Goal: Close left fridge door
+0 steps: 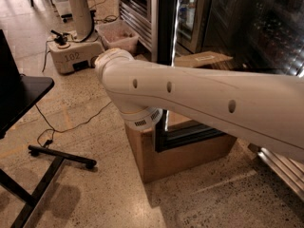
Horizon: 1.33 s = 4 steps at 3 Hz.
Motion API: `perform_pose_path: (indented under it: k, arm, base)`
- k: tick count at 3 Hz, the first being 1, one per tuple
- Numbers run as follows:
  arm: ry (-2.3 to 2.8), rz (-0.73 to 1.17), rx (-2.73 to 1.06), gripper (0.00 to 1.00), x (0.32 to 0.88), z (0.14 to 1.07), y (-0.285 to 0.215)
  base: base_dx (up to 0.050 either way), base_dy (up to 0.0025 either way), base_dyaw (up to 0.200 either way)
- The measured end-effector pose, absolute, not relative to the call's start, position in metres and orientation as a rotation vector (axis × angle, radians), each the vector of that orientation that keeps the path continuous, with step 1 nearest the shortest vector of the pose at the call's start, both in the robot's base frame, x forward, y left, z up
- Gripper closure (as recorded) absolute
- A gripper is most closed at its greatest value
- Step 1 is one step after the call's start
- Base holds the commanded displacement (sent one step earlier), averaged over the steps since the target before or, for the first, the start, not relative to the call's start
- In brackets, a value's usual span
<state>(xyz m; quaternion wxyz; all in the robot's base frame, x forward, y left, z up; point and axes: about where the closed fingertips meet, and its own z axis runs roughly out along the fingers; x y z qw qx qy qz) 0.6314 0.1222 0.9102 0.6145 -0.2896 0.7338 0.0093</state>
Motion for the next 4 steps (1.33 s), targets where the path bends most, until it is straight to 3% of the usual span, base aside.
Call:
perform_pose_path:
  k: [2, 4]
  arm:
    - [1.675, 0.138, -0.238, 1.0, 0.701, 0.923, 0.183]
    - [1.713, 0.1, 0.412, 1.0, 0.757, 0.913, 0.119]
  base:
    - [0.0, 0.0, 0.0]
    - [0.0, 0.0, 0.0]
